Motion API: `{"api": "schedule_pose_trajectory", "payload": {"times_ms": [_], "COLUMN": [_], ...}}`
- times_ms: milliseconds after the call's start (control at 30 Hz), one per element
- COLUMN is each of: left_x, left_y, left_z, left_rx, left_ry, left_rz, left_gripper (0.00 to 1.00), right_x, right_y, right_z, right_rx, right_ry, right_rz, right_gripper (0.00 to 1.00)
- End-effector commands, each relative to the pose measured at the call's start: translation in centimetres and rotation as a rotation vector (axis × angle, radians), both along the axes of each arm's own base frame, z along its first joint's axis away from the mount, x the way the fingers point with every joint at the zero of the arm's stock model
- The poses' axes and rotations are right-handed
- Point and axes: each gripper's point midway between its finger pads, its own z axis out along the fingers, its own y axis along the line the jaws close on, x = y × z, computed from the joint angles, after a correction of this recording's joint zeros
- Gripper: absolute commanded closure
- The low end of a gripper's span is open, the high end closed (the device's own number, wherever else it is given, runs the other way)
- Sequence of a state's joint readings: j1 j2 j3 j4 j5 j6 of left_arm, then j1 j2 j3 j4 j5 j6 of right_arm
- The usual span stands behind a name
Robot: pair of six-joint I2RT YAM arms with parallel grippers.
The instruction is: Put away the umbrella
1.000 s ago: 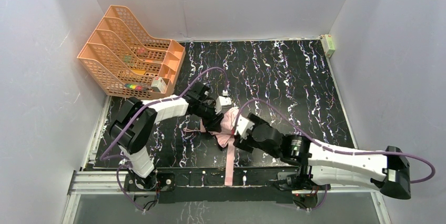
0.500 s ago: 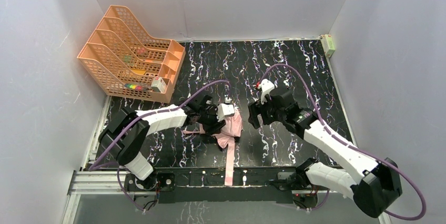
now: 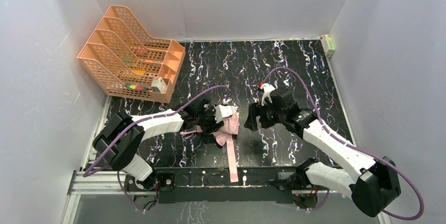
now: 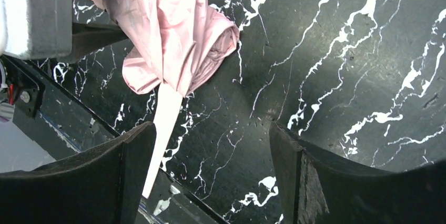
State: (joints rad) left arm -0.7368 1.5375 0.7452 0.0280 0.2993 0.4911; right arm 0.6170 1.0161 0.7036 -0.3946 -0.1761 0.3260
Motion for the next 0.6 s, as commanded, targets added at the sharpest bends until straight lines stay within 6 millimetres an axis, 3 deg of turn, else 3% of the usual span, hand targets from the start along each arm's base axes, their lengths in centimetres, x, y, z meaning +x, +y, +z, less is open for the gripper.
{"api": "schedule_pose_trajectory", "payload": {"times_ms": [0,67,167,267,367,433,500,567], "left_x": [-0.6,-1.1,-1.7,-1.8,-1.7,-1.8,-2.1,-2.2], "left_y": [1.9,1.7,1.1,0.8,0.7,0.5,0.5,0.5], "left_z": [-1.2,-1.3,-1.4,-1.0,-1.0,-1.1,-1.3,-1.4], "left_rx": [0.092,0.114,0.150,0.150,0.160,0.153,0.156,0.156], "left_ry": [-0.029,-0.057,-0.182,-0.272,-0.284,-0.277,-0.274,-0.272], "left_rz": [-0.004,-0.043,-0.126,-0.160,-0.176,-0.183,-0.195,-0.198], "left_gripper": [1.00,1.00,1.00,1.00,1.00,1.00,1.00,1.00], "right_x": [1.8,3.7,5.2,4.3,3.3,3.1,2.8,2.9], "right_y": [1.3,1.9,3.9,6.1,6.9,6.7,7.5,7.8], "right_z": [1.7,2.6,2.3,2.1,2.2,0.9,0.7,0.7], "right_rx": [0.037,0.028,0.040,0.139,0.202,0.194,0.239,0.250], "right_ry": [-0.117,-0.152,-0.161,-0.105,-0.074,-0.048,0.000,0.020], "right_rz": [0.074,0.120,0.309,0.520,0.582,0.573,0.609,0.618], "right_gripper": [0.10,0.03,0.02,0.02,0.01,0.08,0.27,0.38]}}
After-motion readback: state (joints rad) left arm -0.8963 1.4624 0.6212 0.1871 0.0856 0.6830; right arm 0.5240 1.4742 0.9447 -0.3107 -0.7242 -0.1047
